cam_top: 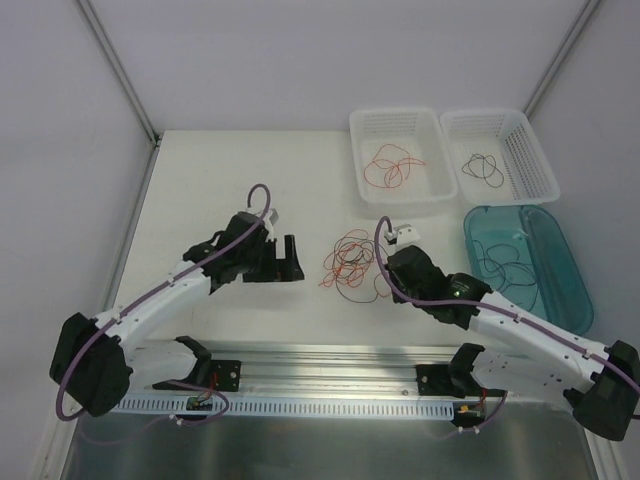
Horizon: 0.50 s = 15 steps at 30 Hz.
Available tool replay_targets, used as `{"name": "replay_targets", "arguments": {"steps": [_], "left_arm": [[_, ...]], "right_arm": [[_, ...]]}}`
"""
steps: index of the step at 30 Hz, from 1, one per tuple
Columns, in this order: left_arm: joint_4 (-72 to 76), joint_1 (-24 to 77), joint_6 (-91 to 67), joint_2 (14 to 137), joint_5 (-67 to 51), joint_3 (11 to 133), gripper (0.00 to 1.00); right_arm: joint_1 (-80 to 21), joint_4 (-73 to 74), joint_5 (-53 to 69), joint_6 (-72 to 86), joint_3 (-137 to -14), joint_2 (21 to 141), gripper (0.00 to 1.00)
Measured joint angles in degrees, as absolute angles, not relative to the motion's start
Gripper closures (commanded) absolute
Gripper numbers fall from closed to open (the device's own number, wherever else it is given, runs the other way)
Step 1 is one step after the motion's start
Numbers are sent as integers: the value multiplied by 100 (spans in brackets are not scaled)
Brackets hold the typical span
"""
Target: Untangle the cables
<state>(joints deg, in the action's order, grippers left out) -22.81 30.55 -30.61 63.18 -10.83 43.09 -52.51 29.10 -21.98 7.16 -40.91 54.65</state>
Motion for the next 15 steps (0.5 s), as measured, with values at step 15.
{"name": "replay_targets", "arguments": {"steps": [15], "left_arm": [[-464,4829,-3361,9310,-360,5446,27]], "right_arm": [[-5151,2941,-2340,1096,-3752,5083,95]]}}
